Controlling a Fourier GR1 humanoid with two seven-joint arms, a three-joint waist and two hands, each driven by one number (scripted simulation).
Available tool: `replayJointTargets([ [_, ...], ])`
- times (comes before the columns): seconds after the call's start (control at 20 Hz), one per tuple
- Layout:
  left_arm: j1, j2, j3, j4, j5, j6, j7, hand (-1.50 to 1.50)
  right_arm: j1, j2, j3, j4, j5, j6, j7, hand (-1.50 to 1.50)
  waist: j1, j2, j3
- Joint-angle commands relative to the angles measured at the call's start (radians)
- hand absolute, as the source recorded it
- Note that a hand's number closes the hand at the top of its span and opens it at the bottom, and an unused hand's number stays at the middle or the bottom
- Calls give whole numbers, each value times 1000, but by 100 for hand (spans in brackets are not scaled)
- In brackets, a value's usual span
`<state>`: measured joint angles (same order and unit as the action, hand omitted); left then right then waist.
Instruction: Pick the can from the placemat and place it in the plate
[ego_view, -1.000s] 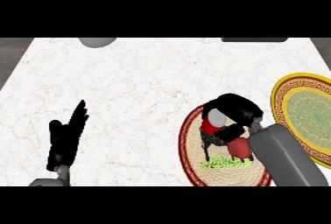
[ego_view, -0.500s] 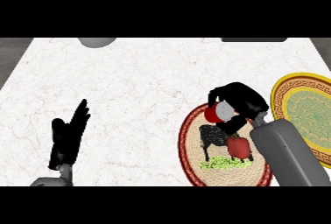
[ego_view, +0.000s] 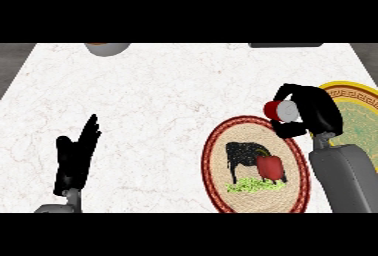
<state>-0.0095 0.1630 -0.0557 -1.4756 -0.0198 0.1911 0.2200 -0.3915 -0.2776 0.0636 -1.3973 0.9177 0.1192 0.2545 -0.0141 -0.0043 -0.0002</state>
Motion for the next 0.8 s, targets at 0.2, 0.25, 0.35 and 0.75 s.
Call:
replayJointTargets([
  [0.2,15,-7,-4,0,-10,-2,-21,0,80,-6,-84,-336,93,-144,182,150,-11,-6,-1],
  [0.25,-2,-14,-2,-11,-6,7,16,0,68,-24,-115,-313,114,-173,182,150,-1,-1,0],
  [0.35,16,17,22,-2,17,-38,-17,0,99,-24,-147,-361,112,-170,212,150,6,1,0],
  [0.75,-11,-13,3,-51,-16,-27,56,0,181,-31,-274,-378,64,-153,243,150,12,3,0],
])
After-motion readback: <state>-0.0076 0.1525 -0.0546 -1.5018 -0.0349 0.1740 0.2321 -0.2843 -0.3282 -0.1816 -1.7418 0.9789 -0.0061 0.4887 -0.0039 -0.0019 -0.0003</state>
